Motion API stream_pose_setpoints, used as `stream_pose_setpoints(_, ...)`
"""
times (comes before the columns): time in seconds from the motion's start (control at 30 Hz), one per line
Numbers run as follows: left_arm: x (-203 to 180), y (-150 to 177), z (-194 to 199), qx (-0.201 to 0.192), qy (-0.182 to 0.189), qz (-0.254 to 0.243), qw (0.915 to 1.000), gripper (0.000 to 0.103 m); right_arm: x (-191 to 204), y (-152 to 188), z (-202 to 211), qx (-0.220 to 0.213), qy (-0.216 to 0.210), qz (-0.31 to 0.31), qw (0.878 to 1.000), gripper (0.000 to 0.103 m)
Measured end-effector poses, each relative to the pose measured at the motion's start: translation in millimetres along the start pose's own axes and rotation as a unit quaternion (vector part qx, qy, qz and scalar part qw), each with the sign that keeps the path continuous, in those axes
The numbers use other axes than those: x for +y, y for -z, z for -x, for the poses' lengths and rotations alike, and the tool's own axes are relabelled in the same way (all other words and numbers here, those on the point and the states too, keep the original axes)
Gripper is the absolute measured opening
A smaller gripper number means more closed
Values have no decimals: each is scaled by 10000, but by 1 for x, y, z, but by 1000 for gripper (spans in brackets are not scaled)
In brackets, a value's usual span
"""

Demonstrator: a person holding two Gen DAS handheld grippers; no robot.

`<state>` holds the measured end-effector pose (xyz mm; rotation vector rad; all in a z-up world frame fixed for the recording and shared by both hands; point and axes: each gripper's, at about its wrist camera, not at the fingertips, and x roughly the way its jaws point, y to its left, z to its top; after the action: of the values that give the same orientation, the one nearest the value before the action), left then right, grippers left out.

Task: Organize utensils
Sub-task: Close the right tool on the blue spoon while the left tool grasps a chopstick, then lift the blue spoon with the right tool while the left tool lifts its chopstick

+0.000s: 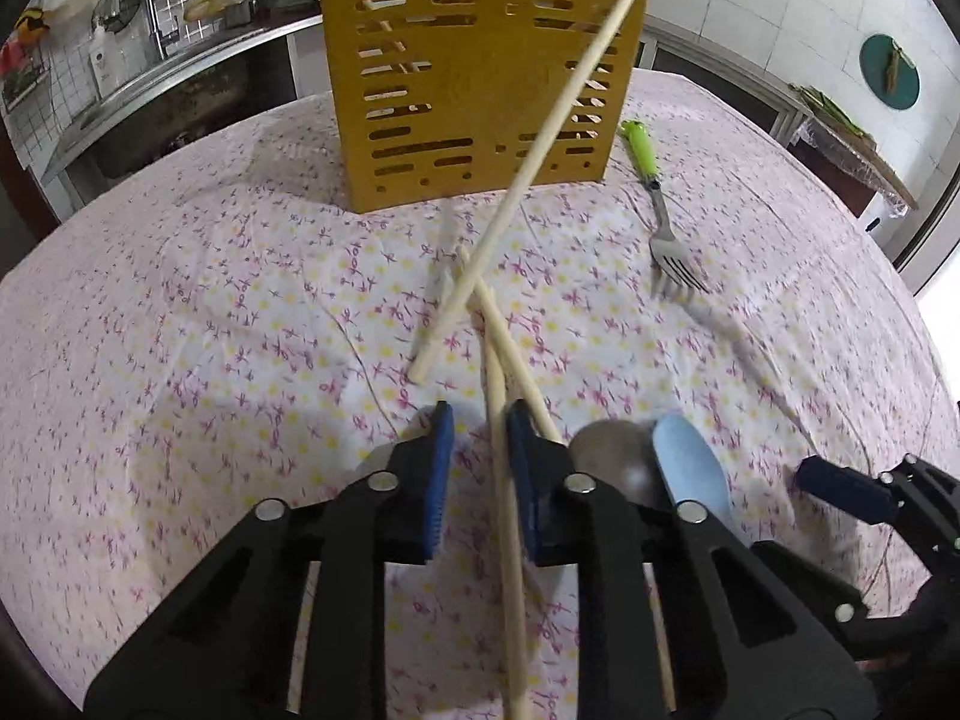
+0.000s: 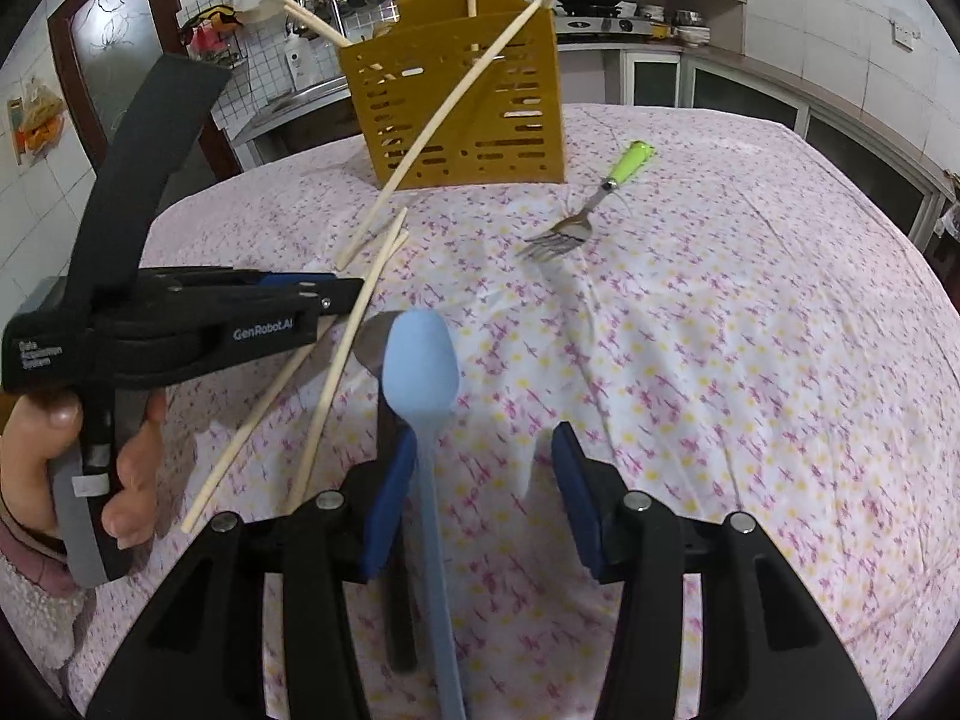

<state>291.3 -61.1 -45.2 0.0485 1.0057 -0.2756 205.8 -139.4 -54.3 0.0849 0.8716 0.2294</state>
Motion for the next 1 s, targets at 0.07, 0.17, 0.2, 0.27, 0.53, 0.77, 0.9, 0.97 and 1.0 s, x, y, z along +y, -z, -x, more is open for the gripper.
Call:
stream_pose_setpoints(0.07,6,-2,-1,34,140,112,9998,12,3,-7,-10,80,15,18,10000,47)
stream_pose_setpoints(0.17,13,-3,-3,77,284,194,9994,9,10,-19,-21,122,36,92,9999,47)
stream_pose_setpoints(0.2,14,-4,-3,80,297,193,9993,8,12,-23,-25,153,32,93,9998,47)
stream_pose_setpoints(0.27,15,-6,-5,89,296,205,9993,6,14,-29,-32,182,44,109,9998,46)
stream_pose_setpoints(0.53,17,-10,-8,141,410,241,9988,5,8,-39,-39,305,142,105,9994,30)
stream_pose_setpoints(0.77,20,-6,5,102,409,262,9988,4,-6,-49,-25,192,101,-67,9997,29)
stream_pose_setpoints(0.9,22,-4,25,-130,492,320,9982,4,-16,-51,-11,-68,36,-204,9998,29)
stream_pose_setpoints(0.97,23,-1,36,-256,477,316,9980,4,-19,-52,-5,-197,7,-250,9995,29)
stream_pose_setpoints(1.0,23,0,39,-292,468,297,9980,4,-20,-52,-1,-275,-10,-277,9992,29)
